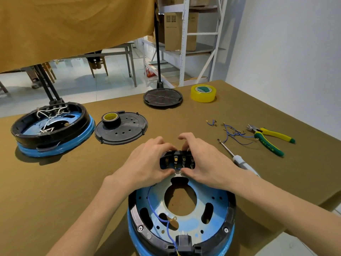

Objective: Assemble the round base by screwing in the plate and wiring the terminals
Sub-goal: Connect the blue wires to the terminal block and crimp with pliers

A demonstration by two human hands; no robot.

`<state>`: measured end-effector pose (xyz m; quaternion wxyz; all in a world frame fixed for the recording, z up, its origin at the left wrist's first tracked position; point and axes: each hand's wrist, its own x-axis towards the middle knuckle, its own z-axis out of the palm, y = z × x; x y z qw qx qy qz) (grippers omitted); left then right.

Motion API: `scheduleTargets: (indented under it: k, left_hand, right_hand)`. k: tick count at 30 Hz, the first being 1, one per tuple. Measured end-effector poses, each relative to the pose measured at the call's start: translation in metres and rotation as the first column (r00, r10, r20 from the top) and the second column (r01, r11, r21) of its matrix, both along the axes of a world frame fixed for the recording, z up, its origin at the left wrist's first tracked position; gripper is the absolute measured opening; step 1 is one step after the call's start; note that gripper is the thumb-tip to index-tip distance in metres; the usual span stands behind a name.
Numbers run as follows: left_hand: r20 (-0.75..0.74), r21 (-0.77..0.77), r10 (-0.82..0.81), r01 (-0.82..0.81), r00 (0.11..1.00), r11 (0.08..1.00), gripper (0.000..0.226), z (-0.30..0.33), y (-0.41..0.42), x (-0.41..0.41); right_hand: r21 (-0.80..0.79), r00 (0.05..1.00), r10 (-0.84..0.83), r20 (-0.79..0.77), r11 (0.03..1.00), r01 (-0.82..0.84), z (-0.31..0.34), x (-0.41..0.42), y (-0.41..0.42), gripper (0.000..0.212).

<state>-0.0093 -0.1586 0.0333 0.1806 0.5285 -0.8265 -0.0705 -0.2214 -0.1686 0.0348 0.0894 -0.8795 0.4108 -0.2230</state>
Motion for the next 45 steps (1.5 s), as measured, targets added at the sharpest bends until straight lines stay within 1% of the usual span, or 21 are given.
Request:
scheduleTargets:
  k: [5,9,12,14,21,22,23,25,26,28,33,38,42,45]
  left_hand:
    - [0.070,-0.090,0.031,-0.025,0.997,0.996,0.054,-0.002,-0.002,-0.007]
    - [0.077,-0.134,0.057,-0.046,0.995,0.990,0.053,-0.004,-0.002,-0.006]
    - [0.082,-0.135,0.063,-0.052,0.995,0.989,0.054,-0.005,-0.002,-0.006]
    - [0.089,-0.129,0.070,-0.058,0.994,0.990,0.054,-0.005,-0.002,-0.006]
    - [0.105,-0.099,0.080,-0.070,0.991,0.993,0.057,-0.005,-0.001,-0.007]
    - [0.104,-0.105,0.070,-0.059,0.992,0.993,0.058,-0.005,0.000,-0.007]
    - [0.100,-0.112,0.064,-0.053,0.993,0.992,0.060,-0.005,0.002,-0.008]
    - [0.115,-0.126,0.069,-0.054,0.991,0.991,0.062,-0.005,0.003,-0.011]
    - [0.137,-0.125,0.072,-0.055,0.988,0.991,0.064,-0.005,0.003,-0.014]
    - [0.174,-0.122,0.061,-0.040,0.983,0.992,0.066,-0.005,0.000,-0.020]
    - [0.154,-0.132,0.041,-0.020,0.987,0.991,0.059,-0.008,-0.004,-0.024]
    - [0.139,-0.165,0.057,-0.034,0.989,0.986,0.058,-0.009,-0.007,-0.024]
    - [0.140,-0.166,0.071,-0.047,0.988,0.985,0.058,-0.011,-0.008,-0.024]
    - [0.129,-0.144,0.080,-0.061,0.988,0.988,0.057,-0.008,-0.013,-0.025]
  right_hand:
    - [-0.007,1.000,0.004,-0.004,1.000,-0.004,0.000,0.001,0.002,0.069]
    - [-0.014,0.999,0.010,-0.045,1.000,-0.011,0.002,0.001,0.001,0.065]
    - [0.007,0.999,0.021,-0.039,1.000,-0.021,0.000,0.000,0.005,0.070]
    - [0.007,1.000,0.015,-0.020,1.000,-0.015,-0.001,-0.001,0.008,0.067]
    - [-0.021,0.998,0.005,-0.066,1.000,-0.006,0.003,0.000,0.008,0.062]
    - [0.021,0.998,0.024,-0.054,1.000,-0.023,0.003,-0.003,0.009,0.063]
    - [0.099,0.998,0.053,-0.019,0.994,-0.051,0.004,-0.007,0.009,0.066]
    - [0.273,0.993,0.086,0.079,0.956,-0.104,0.010,-0.018,0.007,0.065]
    - [0.328,0.990,0.090,0.109,0.937,-0.121,0.012,-0.024,0.005,0.063]
    - [0.354,0.987,0.095,0.128,0.926,-0.134,0.014,-0.031,0.001,0.064]
    - [0.303,0.986,0.103,0.129,0.943,-0.138,0.006,-0.027,-0.001,0.070]
    - [0.190,0.990,0.136,0.046,0.971,-0.142,0.010,-0.023,-0.007,0.069]
    - [0.175,0.989,0.143,-0.035,0.975,-0.135,0.012,-0.022,-0.009,0.068]
    - [0.164,0.992,0.123,-0.041,0.980,-0.115,0.013,-0.021,-0.013,0.067]
